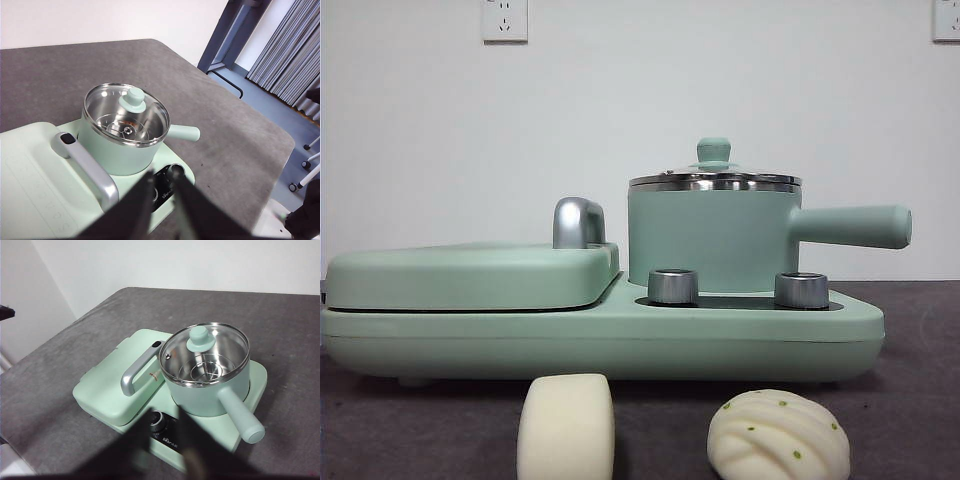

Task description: Put the buns in a small steamer

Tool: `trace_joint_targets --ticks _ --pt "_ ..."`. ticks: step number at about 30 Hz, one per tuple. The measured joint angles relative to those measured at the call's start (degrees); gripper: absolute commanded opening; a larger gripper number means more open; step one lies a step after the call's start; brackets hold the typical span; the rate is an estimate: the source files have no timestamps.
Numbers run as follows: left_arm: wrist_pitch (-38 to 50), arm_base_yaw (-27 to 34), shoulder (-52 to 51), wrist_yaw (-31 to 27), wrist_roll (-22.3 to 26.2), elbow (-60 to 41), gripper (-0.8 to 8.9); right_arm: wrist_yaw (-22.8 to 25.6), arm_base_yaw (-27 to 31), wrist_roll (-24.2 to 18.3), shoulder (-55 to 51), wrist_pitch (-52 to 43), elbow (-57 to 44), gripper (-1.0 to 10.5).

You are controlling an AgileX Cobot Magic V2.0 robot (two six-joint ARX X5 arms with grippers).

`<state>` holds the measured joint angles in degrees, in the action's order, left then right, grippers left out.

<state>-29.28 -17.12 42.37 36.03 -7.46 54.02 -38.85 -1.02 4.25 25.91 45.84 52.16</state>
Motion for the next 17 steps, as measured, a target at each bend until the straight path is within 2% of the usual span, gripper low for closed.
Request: trace_joint_targets --ticks 2,4,17 --pt "0.0 0.0 0.3 0.0 0.0 0.0 3.9 0.0 0.0 0.0 0.0 0.0 0.0 4.9" --pt "0.0 0.0 0.7 0.0 0.0 0.0 4.72 0.0 0.0 0.0 0.0 0.0 0.0 5.2" --pt "1.2 0.0 3.0 -0.1 0.4 0.2 4.78 -0.1 0.0 0.0 0.0 0.0 0.0 5.2"
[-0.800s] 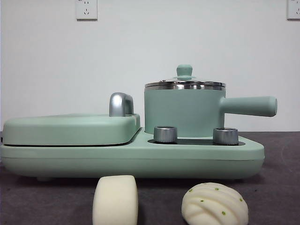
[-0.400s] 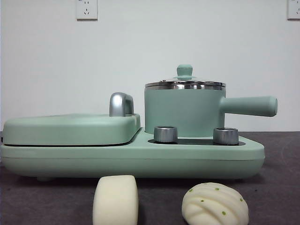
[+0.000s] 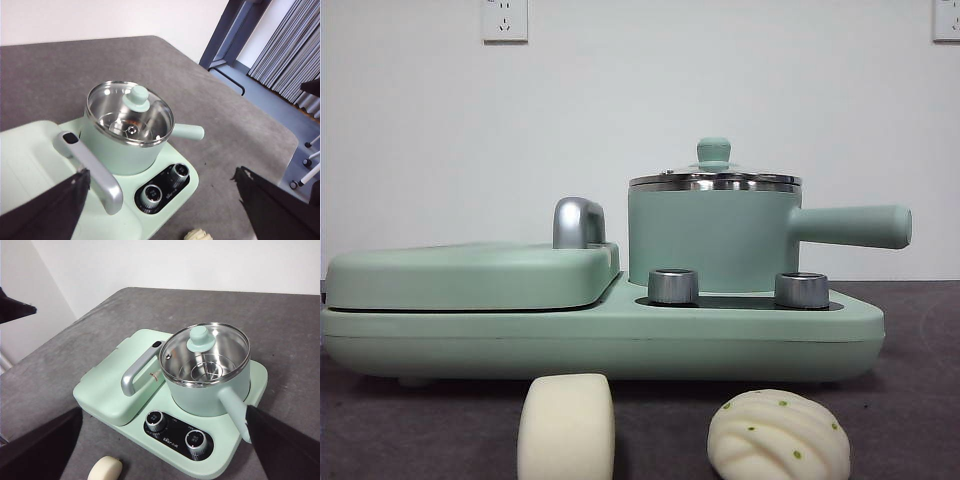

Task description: Put the buns in a small steamer

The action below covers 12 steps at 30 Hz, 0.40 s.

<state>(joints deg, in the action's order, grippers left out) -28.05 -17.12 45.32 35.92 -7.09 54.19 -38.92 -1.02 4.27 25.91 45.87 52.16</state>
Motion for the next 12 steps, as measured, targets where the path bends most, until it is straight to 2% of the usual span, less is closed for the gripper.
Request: trace_joint_targets --ticks 6,12 --pt "-0.5 0.0 9.8 -0.2 0.0 4.7 4.77 0.0 0.0 0.0 0.0 0.0 0.0 5.2" --pt "-2.5 -0.9 23.1 -0.2 0.1 14.8 4.73 0.0 0.0 0.0 0.0 0.0 0.0 5.2"
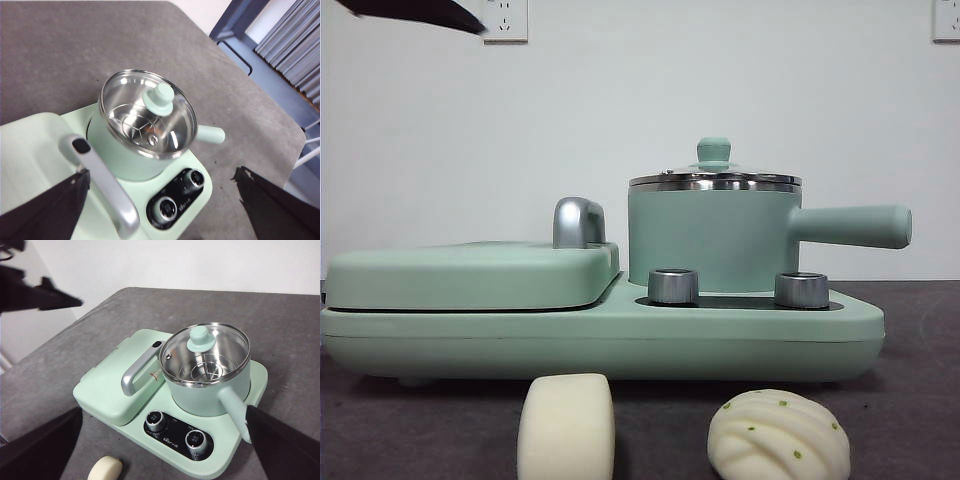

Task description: Put the buns in a small steamer

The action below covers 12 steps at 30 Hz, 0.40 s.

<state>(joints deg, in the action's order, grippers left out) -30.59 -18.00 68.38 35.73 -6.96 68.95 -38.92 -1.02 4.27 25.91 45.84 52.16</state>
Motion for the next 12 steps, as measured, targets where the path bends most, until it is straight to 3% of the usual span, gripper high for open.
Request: trace_joint_targets --ticks 12 --pt "-5.5 -6.4 25.5 -6.5 5.0 22.4 4.73 0.0 0.0 0.0 0.0 0.0 0.0 5.2"
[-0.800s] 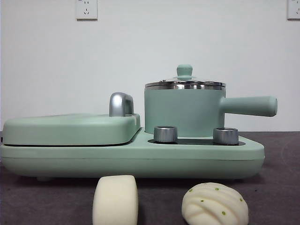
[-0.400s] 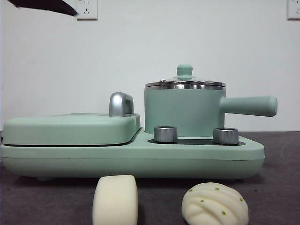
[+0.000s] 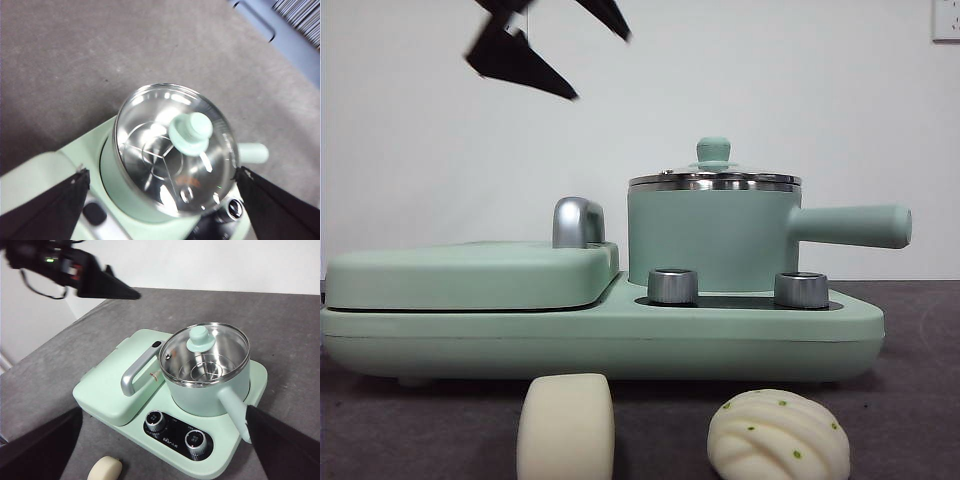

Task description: Put the buns in a small steamer

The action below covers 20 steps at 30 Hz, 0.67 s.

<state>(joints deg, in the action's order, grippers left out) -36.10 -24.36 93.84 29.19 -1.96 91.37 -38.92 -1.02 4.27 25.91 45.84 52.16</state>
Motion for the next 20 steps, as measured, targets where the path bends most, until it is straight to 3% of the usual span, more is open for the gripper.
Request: trace_joint_targets --ticks 8,14,20 --pt "-0.9 -6.1 9.4 -5.7 4.3 9.0 4.69 0.0 0.0 0.0 0.0 0.0 0.0 5.2" --pt "1.7 -11.6 10.9 -12.5 7.1 9.7 4.69 0.0 0.0 0.0 0.0 0.0 0.0 5.2" --pt "3.0 -13.5 13.4 -14.0 7.6 9.7 4.65 0.0 0.0 0.0 0.0 0.0 0.0 5.2"
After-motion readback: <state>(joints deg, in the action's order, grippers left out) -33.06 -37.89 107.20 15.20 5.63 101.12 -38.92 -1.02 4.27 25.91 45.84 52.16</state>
